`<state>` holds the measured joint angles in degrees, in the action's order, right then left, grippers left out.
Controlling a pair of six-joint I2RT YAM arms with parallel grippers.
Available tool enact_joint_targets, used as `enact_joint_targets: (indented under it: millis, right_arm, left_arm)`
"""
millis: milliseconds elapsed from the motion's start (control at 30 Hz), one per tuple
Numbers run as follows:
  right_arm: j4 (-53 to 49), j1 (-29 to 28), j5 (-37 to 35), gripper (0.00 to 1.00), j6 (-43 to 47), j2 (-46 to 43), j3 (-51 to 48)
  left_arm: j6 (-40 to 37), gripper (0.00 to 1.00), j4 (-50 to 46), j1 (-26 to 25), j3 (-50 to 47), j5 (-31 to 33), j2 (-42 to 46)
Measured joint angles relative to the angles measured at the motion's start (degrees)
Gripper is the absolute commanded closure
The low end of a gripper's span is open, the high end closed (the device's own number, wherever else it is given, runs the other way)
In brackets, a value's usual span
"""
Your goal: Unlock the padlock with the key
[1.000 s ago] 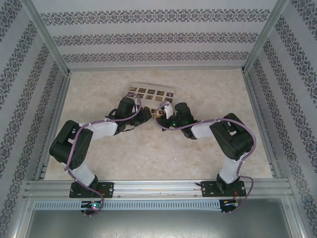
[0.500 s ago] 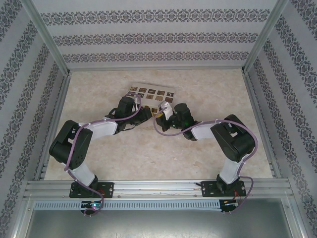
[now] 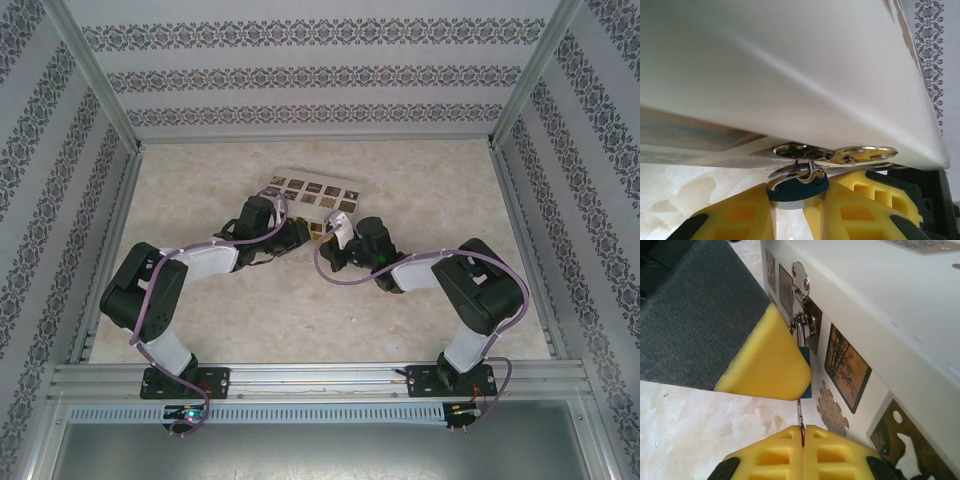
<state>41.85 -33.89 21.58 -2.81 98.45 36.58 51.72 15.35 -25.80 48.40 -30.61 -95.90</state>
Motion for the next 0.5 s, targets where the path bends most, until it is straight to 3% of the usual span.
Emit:
enact_joint_targets:
  millis: [500]
  right_arm:
    - [0.0,-0.1,-1.9,1.00,0.0,-3.3,-3.1]
  left_arm:
    - [0.0,0.77,-2.1,0.0,0.4,-0.7,0.0]
